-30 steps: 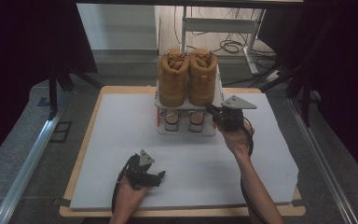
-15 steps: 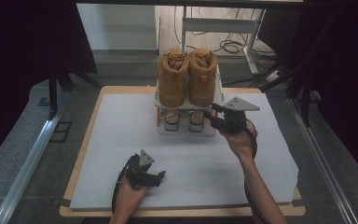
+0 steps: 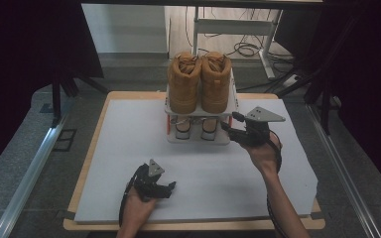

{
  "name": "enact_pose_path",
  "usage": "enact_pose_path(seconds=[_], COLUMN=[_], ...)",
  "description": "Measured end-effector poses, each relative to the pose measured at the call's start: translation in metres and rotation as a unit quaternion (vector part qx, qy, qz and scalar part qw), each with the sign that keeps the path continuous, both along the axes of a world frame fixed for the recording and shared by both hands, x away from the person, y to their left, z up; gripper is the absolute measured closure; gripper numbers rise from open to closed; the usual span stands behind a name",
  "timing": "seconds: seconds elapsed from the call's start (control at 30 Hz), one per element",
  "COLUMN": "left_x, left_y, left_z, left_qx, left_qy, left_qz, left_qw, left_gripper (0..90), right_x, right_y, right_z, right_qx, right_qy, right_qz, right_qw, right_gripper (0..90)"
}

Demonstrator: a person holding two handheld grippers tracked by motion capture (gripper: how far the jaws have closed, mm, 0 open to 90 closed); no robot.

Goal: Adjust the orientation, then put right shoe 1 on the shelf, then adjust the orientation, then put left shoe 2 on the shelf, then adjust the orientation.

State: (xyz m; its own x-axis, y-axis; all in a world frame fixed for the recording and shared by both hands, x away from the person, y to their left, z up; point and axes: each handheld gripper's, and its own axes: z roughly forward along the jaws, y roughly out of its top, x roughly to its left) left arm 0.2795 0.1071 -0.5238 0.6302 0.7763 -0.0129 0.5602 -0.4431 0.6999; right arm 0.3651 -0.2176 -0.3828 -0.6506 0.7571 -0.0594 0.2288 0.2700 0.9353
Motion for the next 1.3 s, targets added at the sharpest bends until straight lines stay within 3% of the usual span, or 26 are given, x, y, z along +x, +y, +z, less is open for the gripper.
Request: enact_pose_path(seconds=[0.53,0.9,1.3], left_x=[0.000,0.000,0.000], left_y=[0.000,0.000,0.000], left_z=[0.000,0.000,0.000], left_qx=[-0.001,-0.002,0.001], left_qy=[0.000,0.000,0.001], left_qz=[0.001,0.001,0.000], left_qw=[1.0000,1.0000,1.0000], left_gripper=[14.3,14.2,14.2], right_x=[-0.018,-0.032,-0.044], right_y=[-0.027,-0.046,-0.065], right_z=[0.002,0.003,-0.001], right_qx=[0.000,0.007,0.004], right_qy=[0.004,0.005,0.009], right_qz=[-0.010,-0.030,-0.043], right_qw=[0.9999,0.9995,0.9990], right_gripper=[38.0,30.4,29.6])
